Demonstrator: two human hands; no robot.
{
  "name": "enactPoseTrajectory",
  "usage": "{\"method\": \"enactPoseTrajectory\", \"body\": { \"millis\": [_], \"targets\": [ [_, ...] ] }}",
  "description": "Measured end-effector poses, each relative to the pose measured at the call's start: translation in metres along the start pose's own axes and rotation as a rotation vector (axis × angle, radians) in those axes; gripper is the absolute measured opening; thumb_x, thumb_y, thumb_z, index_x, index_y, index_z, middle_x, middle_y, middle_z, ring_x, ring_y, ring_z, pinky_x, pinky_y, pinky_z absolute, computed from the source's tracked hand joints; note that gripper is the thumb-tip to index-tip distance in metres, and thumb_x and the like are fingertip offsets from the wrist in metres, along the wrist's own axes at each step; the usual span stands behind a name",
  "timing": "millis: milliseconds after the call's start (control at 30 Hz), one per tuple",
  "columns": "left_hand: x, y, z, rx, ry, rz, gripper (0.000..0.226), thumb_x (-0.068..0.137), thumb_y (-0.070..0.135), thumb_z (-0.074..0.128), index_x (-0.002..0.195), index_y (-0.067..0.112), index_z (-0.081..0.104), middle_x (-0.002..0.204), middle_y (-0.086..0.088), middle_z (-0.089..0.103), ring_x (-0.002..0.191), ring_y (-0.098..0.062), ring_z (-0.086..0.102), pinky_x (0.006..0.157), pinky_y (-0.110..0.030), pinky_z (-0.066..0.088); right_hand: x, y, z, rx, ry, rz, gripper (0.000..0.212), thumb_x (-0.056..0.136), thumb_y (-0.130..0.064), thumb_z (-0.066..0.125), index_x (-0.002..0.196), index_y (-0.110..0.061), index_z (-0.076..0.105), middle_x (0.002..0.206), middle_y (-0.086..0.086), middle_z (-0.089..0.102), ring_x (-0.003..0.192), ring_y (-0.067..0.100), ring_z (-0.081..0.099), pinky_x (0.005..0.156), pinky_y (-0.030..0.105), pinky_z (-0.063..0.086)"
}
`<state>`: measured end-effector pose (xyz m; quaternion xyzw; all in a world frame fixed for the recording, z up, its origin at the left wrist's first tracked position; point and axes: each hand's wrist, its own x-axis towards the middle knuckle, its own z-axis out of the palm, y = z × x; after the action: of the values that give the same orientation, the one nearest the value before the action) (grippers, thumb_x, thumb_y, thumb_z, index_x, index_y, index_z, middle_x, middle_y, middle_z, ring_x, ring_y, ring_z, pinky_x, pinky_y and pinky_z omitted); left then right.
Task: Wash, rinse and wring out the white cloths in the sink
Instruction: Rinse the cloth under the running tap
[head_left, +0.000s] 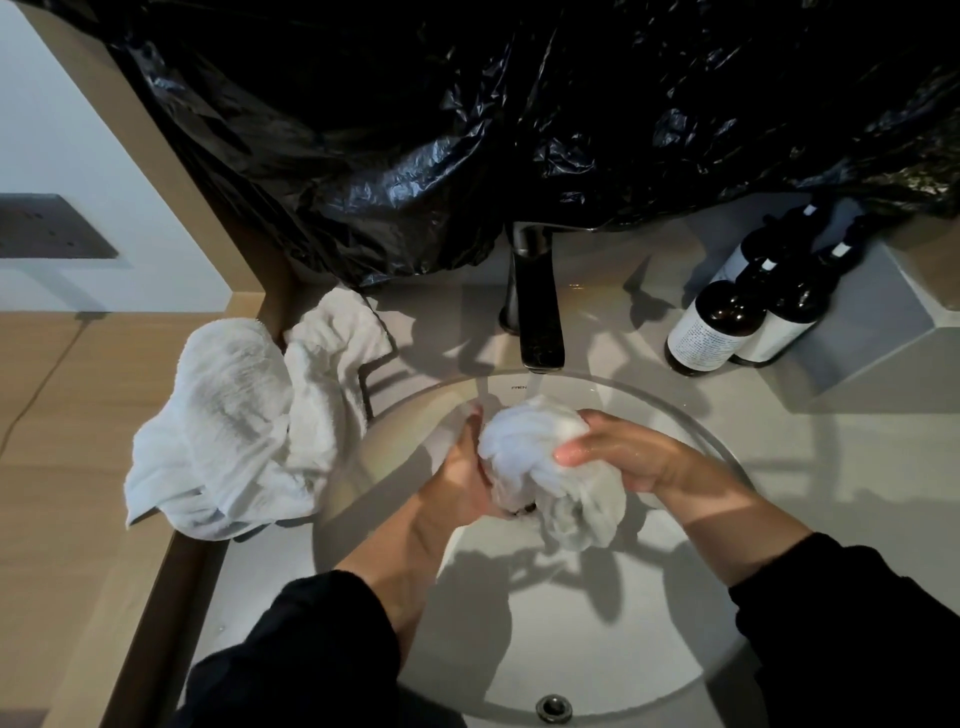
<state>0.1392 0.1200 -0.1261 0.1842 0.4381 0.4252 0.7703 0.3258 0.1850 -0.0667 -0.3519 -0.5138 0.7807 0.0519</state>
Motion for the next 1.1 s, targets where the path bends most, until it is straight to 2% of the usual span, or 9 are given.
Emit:
{"method": "enactPoseTrajectory", "body": {
  "millis": [133, 233, 300, 400, 467, 600, 733, 867, 1100],
  "targets": [
    [0.005, 0.001, 0.003, -0.211, -0.058, -0.124, 0.096, 0.080, 0.074, 0.045, 0.143, 0.002, 0.041, 0.148, -0.021, 0.038, 0.135, -0.037, 0.037, 0.114, -0.050, 0.024, -0.001, 0.010, -0.014, 0.025, 0.130, 0.069, 0.081, 0.060, -0.037, 0.087, 0.125, 0.002, 0.058, 0.120, 0.024, 0.063, 0.113, 0.038, 0.060, 0.102, 0.050, 0.044],
    [0.001, 0.011, 0.007, -0.190, -0.118, 0.052, 0.081, 0.095, 0.062, 0.021, 0.140, -0.001, 0.045, 0.142, -0.024, 0.043, 0.133, -0.035, 0.040, 0.114, -0.044, 0.026, -0.012, 0.006, -0.019, -0.233, 0.349, 0.103, 0.076, 0.069, -0.033, 0.084, 0.135, -0.019, 0.049, 0.122, 0.008, 0.063, 0.111, 0.019, 0.061, 0.092, 0.031, 0.051],
    [0.004, 0.018, 0.010, -0.206, -0.014, 0.078, 0.057, 0.098, 0.048, 0.035, 0.112, 0.006, 0.071, 0.119, -0.018, 0.065, 0.110, -0.028, 0.063, 0.101, -0.038, 0.046, -0.017, 0.002, -0.011, -0.388, 0.451, 0.053, 0.075, 0.081, -0.033, 0.075, 0.144, -0.035, 0.033, 0.126, -0.004, 0.048, 0.118, 0.008, 0.045, 0.081, 0.011, 0.041],
    [0.024, 0.021, 0.016, -0.210, 0.328, 0.013, 0.037, 0.082, 0.044, 0.069, 0.097, 0.010, 0.074, 0.114, -0.016, 0.068, 0.099, -0.028, 0.067, 0.094, -0.036, 0.050, 0.003, 0.010, 0.022, -0.282, 0.507, -0.050, 0.063, 0.084, -0.050, 0.067, 0.138, -0.044, 0.036, 0.134, -0.014, 0.042, 0.125, 0.006, 0.041, 0.098, 0.023, 0.039],
    [0.035, 0.016, 0.022, -0.068, 0.498, 0.052, 0.025, 0.092, 0.034, 0.060, 0.092, 0.010, 0.068, 0.102, -0.013, 0.069, 0.094, -0.027, 0.064, 0.088, -0.033, 0.051, 0.030, 0.031, 0.041, -0.097, 0.673, -0.179, 0.062, 0.071, -0.066, 0.069, 0.126, -0.045, 0.047, 0.131, -0.004, 0.055, 0.116, 0.011, 0.057, 0.100, 0.031, 0.046],
    [0.022, 0.031, 0.026, 0.491, 0.554, 0.180, 0.035, 0.096, 0.029, 0.052, 0.110, 0.000, 0.064, 0.104, -0.015, 0.068, 0.098, -0.031, 0.065, 0.083, -0.035, 0.053, 0.051, 0.035, 0.059, -0.060, 0.951, -0.288, 0.030, 0.090, -0.046, 0.059, 0.096, -0.017, 0.061, 0.085, -0.003, 0.067, 0.073, -0.001, 0.064, 0.065, 0.010, 0.045],
    [0.019, 0.037, 0.006, 0.437, 0.433, 0.123, 0.049, 0.098, 0.041, 0.048, 0.123, 0.001, 0.059, 0.125, -0.020, 0.061, 0.113, -0.035, 0.059, 0.097, -0.039, 0.048, 0.052, 0.031, 0.042, 0.100, 0.866, -0.188, 0.051, 0.081, -0.060, 0.060, 0.064, -0.013, 0.053, 0.062, 0.008, 0.054, 0.056, 0.025, 0.048, 0.061, 0.032, 0.041],
    [0.024, 0.019, -0.014, -0.041, 0.215, 0.163, 0.043, 0.094, 0.041, 0.047, 0.103, 0.004, 0.069, 0.100, -0.019, 0.066, 0.092, -0.031, 0.063, 0.088, -0.042, 0.046, 0.042, 0.020, 0.020, 0.341, 0.808, -0.055, 0.077, 0.053, -0.066, 0.076, 0.101, -0.006, 0.071, 0.101, 0.019, 0.072, 0.095, 0.041, 0.067, 0.093, 0.050, 0.052],
    [0.012, -0.004, 0.004, 0.009, 0.345, 0.012, 0.035, 0.099, 0.043, 0.044, 0.127, 0.023, 0.048, 0.103, 0.007, 0.053, 0.104, -0.017, 0.050, 0.092, -0.038, 0.036, 0.013, 0.009, 0.005, 0.218, 0.539, -0.125, 0.030, 0.081, -0.030, 0.074, 0.096, -0.004, 0.074, 0.099, 0.018, 0.072, 0.088, 0.029, 0.068, 0.091, 0.044, 0.049]
  ]
}}
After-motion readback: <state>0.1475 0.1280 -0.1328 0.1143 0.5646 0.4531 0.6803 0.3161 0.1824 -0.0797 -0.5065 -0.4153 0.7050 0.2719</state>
